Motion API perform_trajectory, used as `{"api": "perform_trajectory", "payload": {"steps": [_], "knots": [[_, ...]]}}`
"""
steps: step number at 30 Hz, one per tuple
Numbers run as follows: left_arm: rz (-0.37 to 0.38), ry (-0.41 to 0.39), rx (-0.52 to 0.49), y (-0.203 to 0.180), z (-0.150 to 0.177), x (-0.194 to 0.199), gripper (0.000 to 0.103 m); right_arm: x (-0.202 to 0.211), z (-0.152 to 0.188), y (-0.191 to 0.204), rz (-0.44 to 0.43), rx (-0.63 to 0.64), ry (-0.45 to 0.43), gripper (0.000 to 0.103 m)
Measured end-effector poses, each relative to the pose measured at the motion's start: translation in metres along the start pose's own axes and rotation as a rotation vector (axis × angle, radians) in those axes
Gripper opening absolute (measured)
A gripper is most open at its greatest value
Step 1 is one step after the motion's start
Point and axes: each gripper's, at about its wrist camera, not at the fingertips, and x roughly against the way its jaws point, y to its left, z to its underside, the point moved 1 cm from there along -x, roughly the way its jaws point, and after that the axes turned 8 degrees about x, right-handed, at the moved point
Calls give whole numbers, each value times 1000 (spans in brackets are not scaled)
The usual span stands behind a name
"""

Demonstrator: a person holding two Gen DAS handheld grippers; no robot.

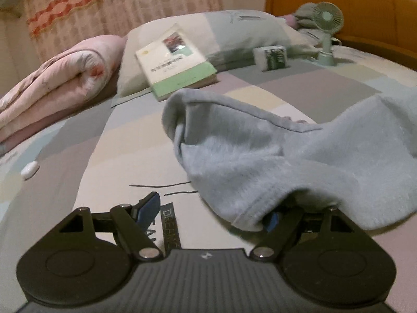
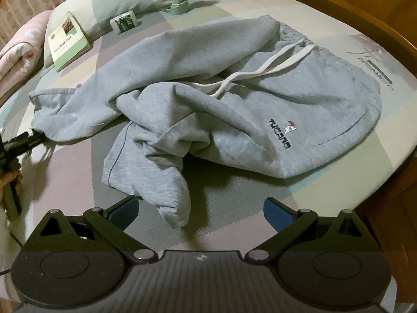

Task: Fold clothes
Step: 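Grasp the pant leg hem with the left gripper and pull it outward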

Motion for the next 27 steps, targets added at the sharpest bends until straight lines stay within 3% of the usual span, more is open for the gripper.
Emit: {"api": "perform_trajectory", "payload": {"steps": [5,8,9,12,17,27], "knots": [[7,-43,79,6,-16,-3,77,2,0,6,-5,19,-7,103],[36,-27,57,2,-18,-7,51,2,0,6,-1,18,-7,103],[45,-20,47,1,-18,-8,37,2,0,6,0,17,-7,103],[56,-26,39,0,-20,-6,17,2,-1,5,3,14,-5,103],[40,-72,-39,1,-35,1,12,1,-2,4,3,13,-6,103],[-131,-180,-193,33,-91,5,9,1,-4,7,-2,19,-15,103]]}}
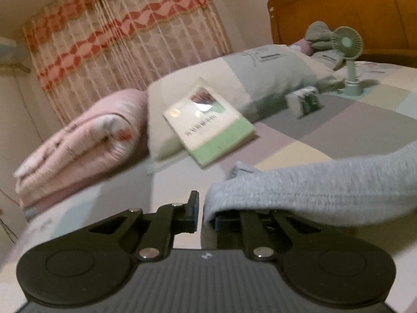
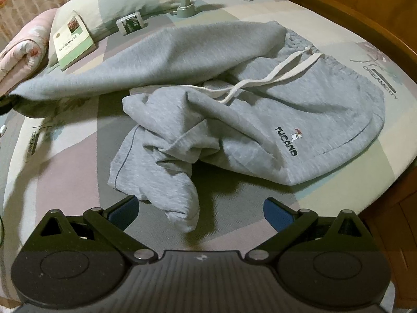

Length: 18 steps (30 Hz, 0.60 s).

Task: Fold clothes
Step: 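Grasp the pant leg hem with the left gripper and pull it outward, then pull the grasped pant leg cuff outward with the left gripper to straighten it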

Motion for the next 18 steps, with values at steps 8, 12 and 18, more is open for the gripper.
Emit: {"api": "perform_trajectory", "payload": {"steps": [8,12,18], "knots": [[-52,-8,-28,16,-28,-25,10,-1,-2,0,1,0,3,103],[-57,-49,-52,12,-47,-29,10,1,-2,-1,12,-8,-3,103],[-78,-125,-157,7,-66,-25,10,0,-4,-3,20,-24,-5,103]]}}
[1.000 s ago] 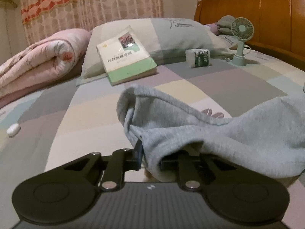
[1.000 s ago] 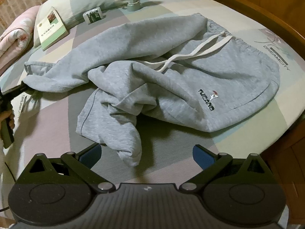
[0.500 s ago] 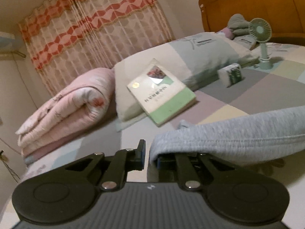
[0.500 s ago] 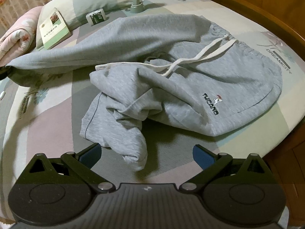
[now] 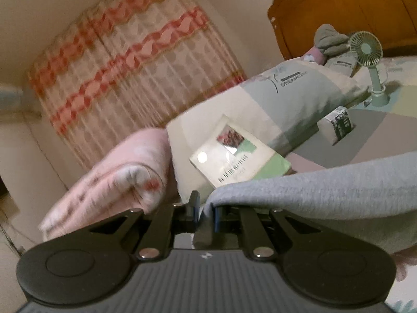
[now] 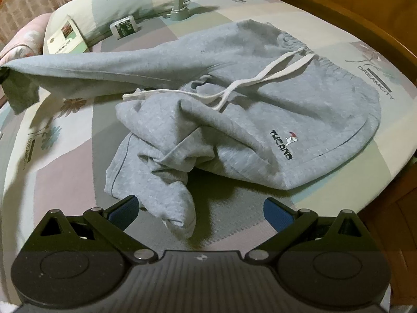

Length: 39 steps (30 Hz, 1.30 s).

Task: Fold clothes
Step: 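Pull the grasped pant leg cuff outward with the left gripper to straighten it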

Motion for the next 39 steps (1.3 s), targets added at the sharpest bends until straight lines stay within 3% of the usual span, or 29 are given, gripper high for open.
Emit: {"api": "perform_trajectory", "payload": {"steps": [7,11,16,18,20,26,29,30,35,39], "knots": [[78,56,-43,3,33,19,10,-6,-4,5,-14,14,11,103],[244,115,-12,1,63,47,9,-12,-7,9,-19,22,26,103],[382,177,-31,-22,90,74,10,-18,-9,17,-34,39,38,103],[447,209,-16,-32,96,78,18,-17,-10,23,-40,54,38,103],[498,230,-22,-43,102,81,19,-16,-10,26,-42,65,37,103],[557,281,-39,-56,113,90,28,-12,-8,23,-31,55,30,103],[578,306,-22,-49,119,98,45,-12,-8,23,-29,48,28,103],[581,314,-18,-46,121,101,46,-12,-8,23,-30,47,28,103],[528,385,136,-9,130,92,46,-11,-9,25,-38,53,20,103],[494,506,500,33,137,56,40,-7,-11,26,-36,58,4,103]]}}
